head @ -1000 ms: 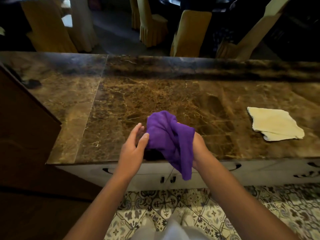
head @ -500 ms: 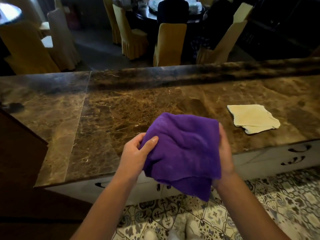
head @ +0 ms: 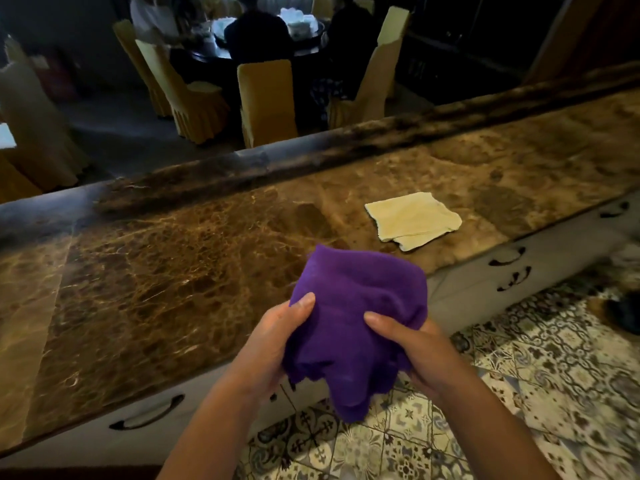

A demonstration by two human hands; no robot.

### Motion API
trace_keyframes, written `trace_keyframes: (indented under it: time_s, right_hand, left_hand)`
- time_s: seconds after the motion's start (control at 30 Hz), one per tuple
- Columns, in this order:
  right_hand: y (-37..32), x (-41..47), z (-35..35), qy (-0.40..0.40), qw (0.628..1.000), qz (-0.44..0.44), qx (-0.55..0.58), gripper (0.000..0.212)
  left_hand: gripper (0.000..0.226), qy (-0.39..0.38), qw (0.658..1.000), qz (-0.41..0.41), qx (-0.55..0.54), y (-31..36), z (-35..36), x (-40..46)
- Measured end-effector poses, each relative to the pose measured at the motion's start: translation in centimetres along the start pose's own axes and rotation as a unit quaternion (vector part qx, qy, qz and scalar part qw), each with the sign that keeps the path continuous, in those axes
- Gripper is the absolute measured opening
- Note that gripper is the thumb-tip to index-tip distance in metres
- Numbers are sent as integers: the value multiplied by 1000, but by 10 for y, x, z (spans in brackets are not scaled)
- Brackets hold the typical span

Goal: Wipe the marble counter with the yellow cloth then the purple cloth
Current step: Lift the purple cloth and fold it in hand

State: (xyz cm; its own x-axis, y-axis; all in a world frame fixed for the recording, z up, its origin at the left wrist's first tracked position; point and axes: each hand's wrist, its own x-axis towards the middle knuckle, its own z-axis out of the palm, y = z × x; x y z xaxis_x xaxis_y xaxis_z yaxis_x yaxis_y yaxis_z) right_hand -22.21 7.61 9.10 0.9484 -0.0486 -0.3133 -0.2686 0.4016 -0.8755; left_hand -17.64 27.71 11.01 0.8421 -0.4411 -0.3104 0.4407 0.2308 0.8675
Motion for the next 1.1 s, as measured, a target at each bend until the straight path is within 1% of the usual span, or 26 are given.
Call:
trace_keyframes:
  time_s: [0.07, 0.1, 0.17, 0.2, 0.27, 0.33, 0.4, 0.53, 0.67, 0.73, 0.83, 0.93, 1.0, 1.07, 1.1]
  right_hand:
    - [-12, -5, -20, 39, 999, -14, -33, 78]
    - [-19, -8, -29, 50, 998, -20, -43, 79]
    - [-33, -14, -46, 62, 996, -25, -62, 71]
    - [-41, -17, -54, 73, 994, -28, -74, 64]
    - [-55, -21, -72, 97, 989, -40, -109, 46]
    - [-67, -23, -94, 116, 981, -49, -145, 37]
    - [-74, -25, -118, 142, 977, -43, -154, 37]
    - [-83, -34, -168, 192, 971, -35, -142, 36]
    - [-96, -43, -215, 222, 967, -30, -119, 46]
    - [-106, -44, -235, 239, 964, -29, -117, 47]
    - [-120, -41, -263, 257, 957, -55, -120, 38]
    - [-130, -30, -288, 270, 953, -75, -116, 36]
    - [-134, -16, -306, 296, 946, -71, -112, 39]
    - [-139, 2, -325, 322, 936, -71, -120, 45]
    - [-142, 12, -334, 333, 931, -74, -129, 51]
  left_hand:
    - [43, -35, 998, -43, 33, -5, 20, 7]
    - [52, -55, 996, -61, 37, -10, 29, 11]
    - [71, -84, 993, -76, 25, -17, 49, 21]
    - [72, -89, 993, -74, 28, -19, 60, 26]
    - [63, -81, 993, -58, 67, -24, 80, 42]
    - [44, -66, 993, -47, 89, -28, 99, 56]
    - [38, -60, 993, -40, 98, -35, 116, 69]
    - [50, -50, 994, -15, 93, -52, 158, 91]
    - [34, -50, 993, 7, 107, -68, 202, 113]
    - [38, -54, 991, 6, 121, -76, 221, 124]
    - [40, -69, 988, -4, 142, -84, 245, 144]
    - [51, -80, 985, -20, 153, -83, 263, 171]
    - [57, -88, 984, -19, 155, -81, 274, 192]
    - [67, -82, 985, 7, 152, -80, 285, 213]
    - [68, -82, 985, 22, 151, -81, 289, 225]
